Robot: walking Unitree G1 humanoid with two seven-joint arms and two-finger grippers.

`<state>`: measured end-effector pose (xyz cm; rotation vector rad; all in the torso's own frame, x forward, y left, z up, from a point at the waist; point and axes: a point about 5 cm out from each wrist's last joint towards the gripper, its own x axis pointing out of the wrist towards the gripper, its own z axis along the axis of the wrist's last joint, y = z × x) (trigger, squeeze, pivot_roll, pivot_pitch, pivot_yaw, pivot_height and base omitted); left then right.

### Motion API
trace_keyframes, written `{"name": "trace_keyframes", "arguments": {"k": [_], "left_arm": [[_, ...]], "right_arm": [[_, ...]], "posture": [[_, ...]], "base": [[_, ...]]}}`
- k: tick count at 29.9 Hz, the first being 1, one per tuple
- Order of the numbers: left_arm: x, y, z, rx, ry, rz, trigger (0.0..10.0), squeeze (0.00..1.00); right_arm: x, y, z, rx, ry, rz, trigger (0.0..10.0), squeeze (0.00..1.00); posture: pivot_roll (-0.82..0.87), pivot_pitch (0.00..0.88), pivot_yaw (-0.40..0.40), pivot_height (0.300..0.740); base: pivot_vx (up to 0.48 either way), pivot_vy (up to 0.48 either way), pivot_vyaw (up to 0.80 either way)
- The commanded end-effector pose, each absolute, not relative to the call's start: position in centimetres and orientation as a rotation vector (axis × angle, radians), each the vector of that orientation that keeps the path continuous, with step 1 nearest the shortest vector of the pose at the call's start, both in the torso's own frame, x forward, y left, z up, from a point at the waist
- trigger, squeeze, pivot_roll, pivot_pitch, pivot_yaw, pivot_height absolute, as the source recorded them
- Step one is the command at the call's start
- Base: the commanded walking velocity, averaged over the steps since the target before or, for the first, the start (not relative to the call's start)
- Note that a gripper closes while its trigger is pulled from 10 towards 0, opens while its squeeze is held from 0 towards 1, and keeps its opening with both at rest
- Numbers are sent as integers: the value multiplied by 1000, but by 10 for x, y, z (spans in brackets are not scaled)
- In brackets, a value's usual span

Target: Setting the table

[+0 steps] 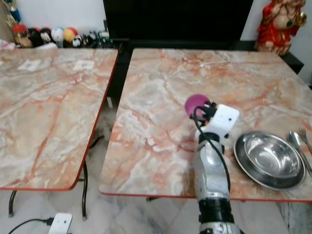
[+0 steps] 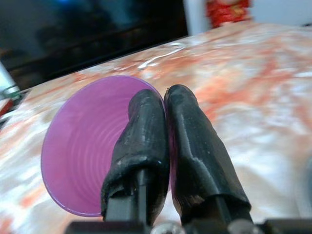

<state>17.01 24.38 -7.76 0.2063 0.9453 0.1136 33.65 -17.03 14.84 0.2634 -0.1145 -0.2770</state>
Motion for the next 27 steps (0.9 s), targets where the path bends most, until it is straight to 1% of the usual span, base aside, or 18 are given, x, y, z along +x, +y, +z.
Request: {"name": "trace_keyframes", "arguments": {"k": [1, 4, 6, 8, 15, 17, 27], "left_arm": [[167, 244, -80, 205, 968, 116, 10000, 0], [166, 244, -80, 205, 968, 117, 10000, 0], [166, 244, -80, 205, 969, 117, 10000, 0], [166, 244, -80, 205, 970, 117, 10000, 0], [166, 243, -80, 204, 969, 117, 10000, 0], [166, 243, -80, 203, 969, 117, 10000, 0], [166, 243, -80, 204, 969, 117, 10000, 0]], "right_arm": [[339, -173, 157, 286, -116, -324, 10000, 0], [339, -174, 156, 323, -88, -375, 10000, 0], [340, -174, 157, 301, -58, -418, 10000, 0], [341, -169, 157, 317, -20, -414, 10000, 0], [342, -168, 155, 379, 16, -435, 10000, 0], [344, -170, 150, 467, 71, -469, 10000, 0], [347, -179, 148, 481, 105, -521, 10000, 0]], "posture": [[20, 16, -11, 740], [20, 16, -11, 740], [18, 16, -11, 740], [19, 16, -11, 740], [19, 16, -11, 740], [20, 17, -11, 740], [20, 17, -9, 740]], "base": [[0, 0, 0], [0, 0, 0], [0, 0, 0], [0, 0, 0], [0, 0, 0], [0, 0, 0], [0, 0, 0]]}}
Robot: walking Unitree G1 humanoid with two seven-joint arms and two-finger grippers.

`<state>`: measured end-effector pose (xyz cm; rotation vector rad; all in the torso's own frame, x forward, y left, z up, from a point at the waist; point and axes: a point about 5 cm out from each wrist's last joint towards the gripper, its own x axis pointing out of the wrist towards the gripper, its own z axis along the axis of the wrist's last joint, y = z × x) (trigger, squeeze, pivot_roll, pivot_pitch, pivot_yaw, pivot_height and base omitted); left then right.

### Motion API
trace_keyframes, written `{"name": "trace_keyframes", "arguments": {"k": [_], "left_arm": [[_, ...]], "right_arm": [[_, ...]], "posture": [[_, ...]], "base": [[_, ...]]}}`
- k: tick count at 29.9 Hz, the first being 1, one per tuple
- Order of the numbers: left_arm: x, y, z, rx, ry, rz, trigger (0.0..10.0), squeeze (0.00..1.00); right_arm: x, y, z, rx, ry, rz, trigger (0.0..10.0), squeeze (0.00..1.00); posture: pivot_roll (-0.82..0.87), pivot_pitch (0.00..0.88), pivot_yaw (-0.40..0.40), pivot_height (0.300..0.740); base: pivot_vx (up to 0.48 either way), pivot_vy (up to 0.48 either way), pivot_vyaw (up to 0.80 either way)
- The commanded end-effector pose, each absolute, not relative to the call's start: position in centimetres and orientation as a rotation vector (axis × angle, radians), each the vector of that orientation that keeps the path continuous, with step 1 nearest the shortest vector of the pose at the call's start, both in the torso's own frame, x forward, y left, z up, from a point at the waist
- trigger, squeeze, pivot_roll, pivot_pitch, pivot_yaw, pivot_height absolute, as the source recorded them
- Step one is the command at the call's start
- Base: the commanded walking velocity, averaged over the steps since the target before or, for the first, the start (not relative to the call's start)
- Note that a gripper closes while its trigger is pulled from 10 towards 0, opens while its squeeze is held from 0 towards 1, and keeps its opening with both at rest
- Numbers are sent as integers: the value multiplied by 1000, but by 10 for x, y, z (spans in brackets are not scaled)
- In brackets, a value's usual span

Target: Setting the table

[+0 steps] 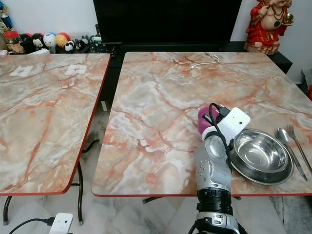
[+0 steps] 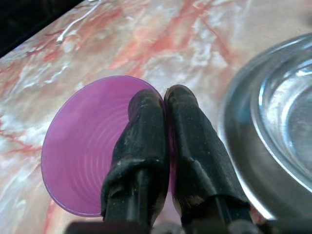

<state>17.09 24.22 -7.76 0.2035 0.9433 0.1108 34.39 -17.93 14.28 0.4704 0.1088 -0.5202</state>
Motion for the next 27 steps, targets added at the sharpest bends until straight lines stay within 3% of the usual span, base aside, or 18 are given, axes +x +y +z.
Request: {"name": "trace_keyframes", "arguments": {"k": [1, 27], "left_arm": [[166, 243, -80, 204, 969, 116, 10000, 0], [166, 244, -80, 206, 970, 116, 10000, 0]], "right_arm": [[348, -179, 147, 488, 115, -523, 10000, 0], [353, -186, 139, 520, 170, -567, 10000, 0]], "posture": [[20, 17, -9, 740], [24, 18, -6, 740]], "base": [[0, 0, 0], [0, 0, 0]]}}
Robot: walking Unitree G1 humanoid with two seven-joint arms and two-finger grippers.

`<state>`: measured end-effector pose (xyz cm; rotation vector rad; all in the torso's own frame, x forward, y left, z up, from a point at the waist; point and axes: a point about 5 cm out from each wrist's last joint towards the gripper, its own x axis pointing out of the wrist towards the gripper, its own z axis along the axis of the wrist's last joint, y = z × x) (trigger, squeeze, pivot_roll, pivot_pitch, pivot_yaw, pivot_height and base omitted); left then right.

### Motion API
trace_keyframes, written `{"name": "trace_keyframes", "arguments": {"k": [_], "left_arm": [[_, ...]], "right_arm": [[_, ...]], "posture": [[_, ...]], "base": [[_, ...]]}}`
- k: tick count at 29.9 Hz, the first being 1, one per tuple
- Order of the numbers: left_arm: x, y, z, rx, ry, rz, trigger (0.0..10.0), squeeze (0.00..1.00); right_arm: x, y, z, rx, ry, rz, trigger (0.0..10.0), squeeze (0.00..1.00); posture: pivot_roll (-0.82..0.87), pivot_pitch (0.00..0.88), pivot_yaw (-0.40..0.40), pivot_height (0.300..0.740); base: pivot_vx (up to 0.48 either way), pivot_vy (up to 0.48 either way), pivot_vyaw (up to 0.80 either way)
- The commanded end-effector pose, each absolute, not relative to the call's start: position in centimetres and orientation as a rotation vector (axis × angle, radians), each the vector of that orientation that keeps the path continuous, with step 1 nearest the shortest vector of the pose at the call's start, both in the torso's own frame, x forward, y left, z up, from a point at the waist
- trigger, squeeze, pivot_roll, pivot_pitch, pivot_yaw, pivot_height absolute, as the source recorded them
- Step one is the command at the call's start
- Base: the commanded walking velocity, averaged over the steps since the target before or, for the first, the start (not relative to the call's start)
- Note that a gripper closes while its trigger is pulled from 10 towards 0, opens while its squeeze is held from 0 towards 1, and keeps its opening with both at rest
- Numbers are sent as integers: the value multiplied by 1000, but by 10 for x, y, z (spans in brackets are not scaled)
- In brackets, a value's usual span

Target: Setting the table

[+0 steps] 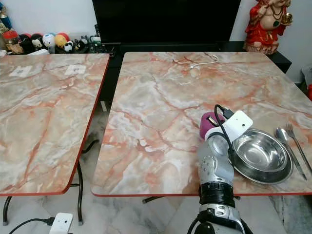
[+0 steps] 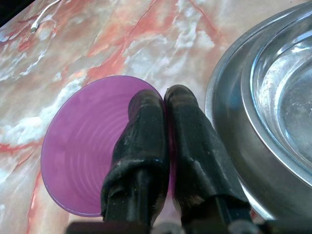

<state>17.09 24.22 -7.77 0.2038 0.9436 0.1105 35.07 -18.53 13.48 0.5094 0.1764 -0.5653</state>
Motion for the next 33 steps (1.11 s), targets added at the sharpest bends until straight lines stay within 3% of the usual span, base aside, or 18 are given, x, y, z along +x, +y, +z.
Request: {"name": "trace_keyframes", "arguments": {"k": [1, 3, 4, 5, 8, 9, 10, 33], "left_arm": [[166, 244, -80, 207, 971, 116, 10000, 0], [166, 244, -80, 207, 971, 117, 10000, 0], [166, 244, -80, 207, 971, 117, 10000, 0], [166, 244, -80, 207, 971, 118, 10000, 0], [166, 244, -80, 207, 971, 118, 10000, 0], [166, 244, -80, 208, 971, 117, 10000, 0], [166, 244, -80, 207, 970, 118, 10000, 0], [166, 244, -80, 208, 971, 117, 10000, 0]], "right_arm": [[353, -186, 138, 525, 171, -567, 10000, 0], [353, -186, 139, 526, 170, -566, 10000, 51], [354, -185, 139, 528, 168, -561, 10000, 933], [354, -185, 139, 528, 168, -560, 10000, 1000], [354, -184, 139, 526, 168, -559, 10000, 957], [354, -184, 139, 524, 168, -559, 10000, 204], [354, -184, 139, 522, 168, -558, 10000, 0], [355, -181, 143, 533, 140, -531, 10000, 0]], "posture": [[26, 17, -6, 740], [26, 17, -6, 740], [26, 17, -6, 740], [26, 18, -7, 740], [28, 19, -7, 740], [27, 19, -7, 740], [27, 18, -8, 740], [27, 18, -6, 740]], "base": [[0, 0, 0], [0, 0, 0], [0, 0, 0], [0, 0, 0], [0, 0, 0], [0, 0, 0], [0, 0, 0], [0, 0, 0]]}}
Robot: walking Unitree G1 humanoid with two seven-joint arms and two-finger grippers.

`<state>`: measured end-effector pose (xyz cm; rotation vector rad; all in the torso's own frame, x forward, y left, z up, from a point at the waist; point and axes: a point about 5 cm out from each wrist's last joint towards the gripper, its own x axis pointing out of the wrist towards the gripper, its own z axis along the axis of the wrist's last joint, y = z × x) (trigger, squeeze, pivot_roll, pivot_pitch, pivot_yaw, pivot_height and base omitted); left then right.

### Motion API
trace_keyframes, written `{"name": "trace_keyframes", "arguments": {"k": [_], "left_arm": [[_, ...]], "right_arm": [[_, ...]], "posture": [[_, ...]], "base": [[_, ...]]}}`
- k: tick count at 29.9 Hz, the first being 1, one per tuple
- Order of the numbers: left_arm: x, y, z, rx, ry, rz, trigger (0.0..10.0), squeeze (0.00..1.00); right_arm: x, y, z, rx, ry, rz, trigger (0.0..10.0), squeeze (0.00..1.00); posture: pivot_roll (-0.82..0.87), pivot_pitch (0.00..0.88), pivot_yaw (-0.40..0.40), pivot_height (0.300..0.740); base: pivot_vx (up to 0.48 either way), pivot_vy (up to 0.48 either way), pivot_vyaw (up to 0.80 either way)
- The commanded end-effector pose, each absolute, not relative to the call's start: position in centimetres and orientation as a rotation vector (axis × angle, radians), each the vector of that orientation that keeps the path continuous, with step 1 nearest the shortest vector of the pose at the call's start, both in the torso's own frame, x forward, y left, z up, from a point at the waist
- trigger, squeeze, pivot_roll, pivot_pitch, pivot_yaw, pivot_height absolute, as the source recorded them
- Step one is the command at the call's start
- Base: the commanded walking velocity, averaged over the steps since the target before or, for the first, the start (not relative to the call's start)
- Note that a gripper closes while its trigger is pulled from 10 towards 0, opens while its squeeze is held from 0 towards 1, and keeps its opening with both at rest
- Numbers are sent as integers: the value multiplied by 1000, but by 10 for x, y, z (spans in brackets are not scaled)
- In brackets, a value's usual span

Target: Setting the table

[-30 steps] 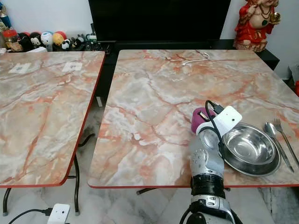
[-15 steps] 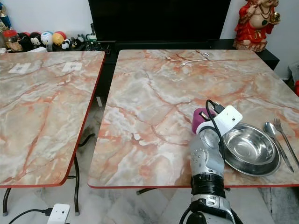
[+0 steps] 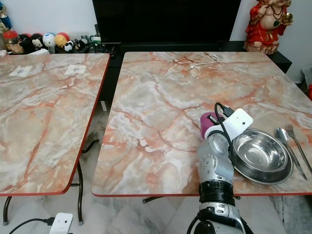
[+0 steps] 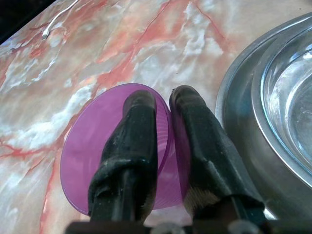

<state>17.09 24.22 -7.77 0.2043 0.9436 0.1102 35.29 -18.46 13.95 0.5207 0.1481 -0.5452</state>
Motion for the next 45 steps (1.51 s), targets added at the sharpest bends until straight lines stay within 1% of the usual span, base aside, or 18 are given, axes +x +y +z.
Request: {"name": "trace_keyframes", "arguments": {"k": [1, 2, 6, 8, 9, 10, 11, 12, 13, 14, 15, 16, 26, 32, 33, 34, 39, 45], "left_arm": [[166, 244, -80, 208, 971, 117, 10000, 0], [166, 244, -80, 208, 970, 117, 10000, 0], [166, 244, -80, 208, 970, 116, 10000, 0], [166, 244, -80, 209, 970, 117, 10000, 0], [166, 244, -80, 209, 970, 117, 10000, 0], [166, 244, -80, 209, 970, 117, 10000, 0], [166, 244, -80, 209, 970, 117, 10000, 0], [166, 244, -80, 209, 970, 116, 10000, 0], [166, 244, -80, 209, 970, 116, 10000, 0], [166, 244, -80, 209, 970, 117, 10000, 0], [166, 244, -80, 209, 970, 118, 10000, 0], [166, 244, -80, 209, 970, 118, 10000, 0], [166, 244, -80, 207, 969, 119, 10000, 0], [166, 244, -80, 207, 969, 118, 10000, 0], [166, 244, -80, 206, 969, 119, 10000, 0], [166, 244, -80, 206, 969, 120, 10000, 0], [166, 244, -80, 204, 967, 124, 10000, 0], [166, 245, -80, 202, 965, 127, 10000, 0]], "right_arm": [[355, -181, 143, 537, 141, -530, 10000, 0], [356, -181, 142, 541, 148, -529, 10000, 196], [355, -180, 140, 547, 162, -531, 10000, 145], [356, -179, 139, 549, 161, -523, 10000, 145], [355, -177, 138, 579, 167, -524, 10000, 302], [355, -177, 138, 579, 167, -524, 10000, 302], [355, -177, 138, 585, 165, -523, 10000, 682], [355, -177, 138, 588, 162, -523, 10000, 937], [355, -178, 139, 590, 150, -527, 10000, 996], [355, -179, 140, 583, 146, -531, 10000, 808], [355, -180, 141, 575, 142, -537, 10000, 808], [355, -180, 141, 569, 139, -540, 10000, 0], [353, -188, 154, 452, 38, -571, 10000, 0], [353, -186, 153, 444, 28, -556, 10000, 0], [353, -185, 155, 421, 6, -541, 10000, 0], [352, -182, 161, 335, -44, -490, 10000, 0], [345, -176, 165, 197, -123, -388, 10000, 0], [332, -182, 165, 156, -187, -273, 10000, 0]], "posture": [[27, 18, -6, 740], [27, 17, -6, 740], [29, 18, -6, 740], [29, 18, -6, 740], [29, 18, -6, 740], [29, 18, -6, 740], [28, 17, -6, 740], [28, 17, -6, 740], [29, 18, -6, 740], [28, 18, -6, 740], [27, 18, -5, 740], [27, 18, -5, 740], [28, 16, -7, 740], [29, 16, -8, 740], [28, 16, -8, 740], [28, 17, -10, 740], [28, 17, -10, 740], [15, 15, -7, 740]], "base": [[0, 0, 0], [0, 0, 0], [0, 0, 0], [0, 0, 0], [0, 0, 0], [0, 0, 0], [0, 0, 0], [0, 0, 0], [0, 0, 0], [0, 0, 0], [0, 0, 0], [0, 0, 0], [0, 0, 0], [0, 0, 0], [0, 0, 0], [0, 0, 0], [0, 0, 0], [0, 0, 0]]}}
